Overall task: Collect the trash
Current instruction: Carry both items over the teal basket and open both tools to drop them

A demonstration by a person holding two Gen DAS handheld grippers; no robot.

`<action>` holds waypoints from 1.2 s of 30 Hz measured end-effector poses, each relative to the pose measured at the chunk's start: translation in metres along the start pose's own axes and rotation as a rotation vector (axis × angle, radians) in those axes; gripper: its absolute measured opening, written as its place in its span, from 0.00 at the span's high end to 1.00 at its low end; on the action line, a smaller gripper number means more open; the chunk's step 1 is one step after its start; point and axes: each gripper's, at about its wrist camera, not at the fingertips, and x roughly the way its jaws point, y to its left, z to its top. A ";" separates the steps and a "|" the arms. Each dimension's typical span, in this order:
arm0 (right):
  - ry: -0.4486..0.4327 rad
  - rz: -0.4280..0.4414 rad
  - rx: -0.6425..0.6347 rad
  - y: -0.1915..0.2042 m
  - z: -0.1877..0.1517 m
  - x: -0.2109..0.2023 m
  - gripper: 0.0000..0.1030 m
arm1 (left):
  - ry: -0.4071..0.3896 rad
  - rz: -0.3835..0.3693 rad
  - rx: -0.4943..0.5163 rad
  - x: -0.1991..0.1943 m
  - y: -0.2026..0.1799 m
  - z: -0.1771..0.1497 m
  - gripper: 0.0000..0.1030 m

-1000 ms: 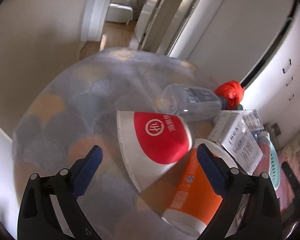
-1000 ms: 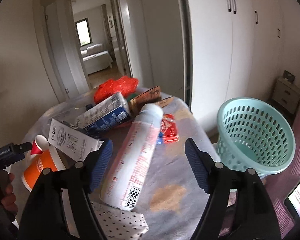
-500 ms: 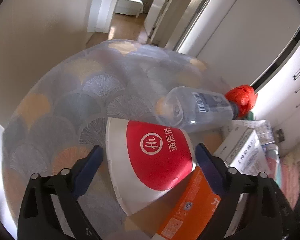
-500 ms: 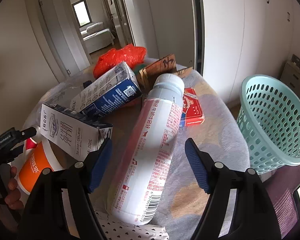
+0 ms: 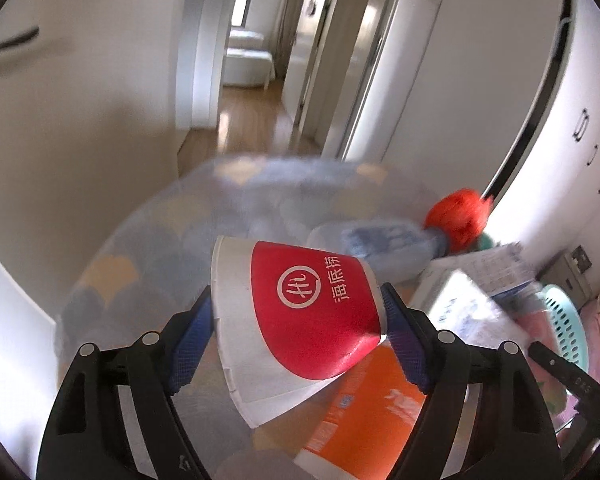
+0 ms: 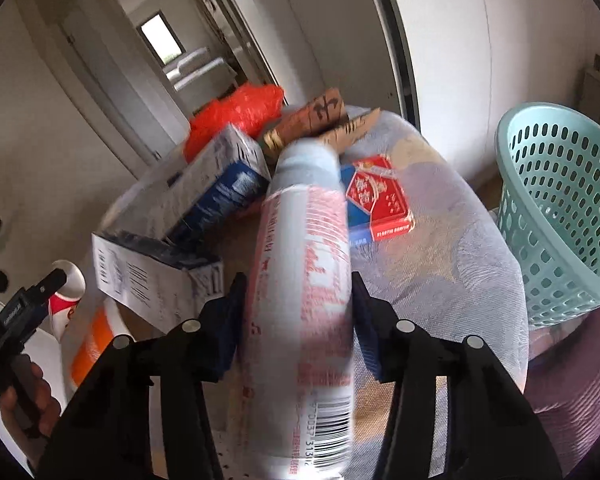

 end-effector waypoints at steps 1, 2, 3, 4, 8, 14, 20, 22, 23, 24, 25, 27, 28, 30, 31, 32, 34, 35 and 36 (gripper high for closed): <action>-0.014 0.006 -0.004 0.000 0.001 -0.005 0.55 | -0.029 -0.010 0.004 -0.011 -0.003 0.003 0.25; -0.025 0.013 -0.005 0.001 0.002 -0.009 0.55 | -0.047 -0.015 0.009 -0.018 -0.005 0.005 0.25; -0.032 0.020 -0.005 0.001 0.003 -0.013 0.55 | -0.061 -0.021 0.015 -0.023 -0.008 0.006 0.25; -0.041 0.025 -0.005 0.000 0.005 -0.016 0.55 | -0.081 -0.031 0.023 -0.031 -0.013 0.008 0.25; -0.093 0.041 -0.005 -0.003 0.008 -0.038 0.55 | -0.132 -0.075 0.057 -0.051 -0.036 0.014 0.25; -0.214 -0.005 -0.007 -0.025 0.022 -0.079 0.55 | -0.153 -0.182 0.158 -0.060 -0.103 0.017 0.25; -0.300 -0.122 0.040 -0.078 0.031 -0.114 0.55 | -0.131 -0.317 0.273 -0.048 -0.192 0.009 0.25; -0.321 -0.168 0.075 -0.100 0.033 -0.121 0.55 | -0.116 -0.377 0.313 -0.044 -0.226 0.005 0.25; -0.336 -0.196 0.101 -0.113 0.034 -0.126 0.55 | -0.106 -0.397 0.328 -0.038 -0.240 0.001 0.25; -0.349 -0.223 0.125 -0.127 0.035 -0.129 0.55 | -0.095 -0.415 0.341 -0.034 -0.252 -0.004 0.25; -0.354 -0.255 0.141 -0.140 0.037 -0.129 0.55 | -0.076 -0.442 0.352 -0.027 -0.268 -0.007 0.25; -0.346 -0.300 0.170 -0.159 0.040 -0.127 0.55 | -0.029 -0.521 0.361 -0.013 -0.298 -0.013 0.25; -0.339 -0.309 0.188 -0.170 0.041 -0.127 0.55 | -0.005 -0.556 0.367 -0.006 -0.312 -0.017 0.25; -0.317 -0.336 0.225 -0.192 0.043 -0.122 0.55 | 0.034 -0.584 0.386 0.008 -0.337 -0.025 0.25; -0.300 -0.351 0.242 -0.203 0.044 -0.119 0.55 | 0.062 -0.598 0.402 0.018 -0.351 -0.030 0.25; -0.286 -0.355 0.256 -0.211 0.046 -0.117 0.55 | 0.094 -0.615 0.419 0.028 -0.364 -0.036 0.25; -0.241 -0.353 0.285 -0.230 0.049 -0.108 0.55 | 0.141 -0.624 0.444 0.047 -0.383 -0.047 0.25; -0.215 -0.349 0.297 -0.239 0.051 -0.101 0.55 | 0.164 -0.627 0.456 0.056 -0.389 -0.053 0.25; -0.187 -0.354 0.308 -0.246 0.052 -0.095 0.55 | 0.185 -0.623 0.465 0.063 -0.396 -0.059 0.25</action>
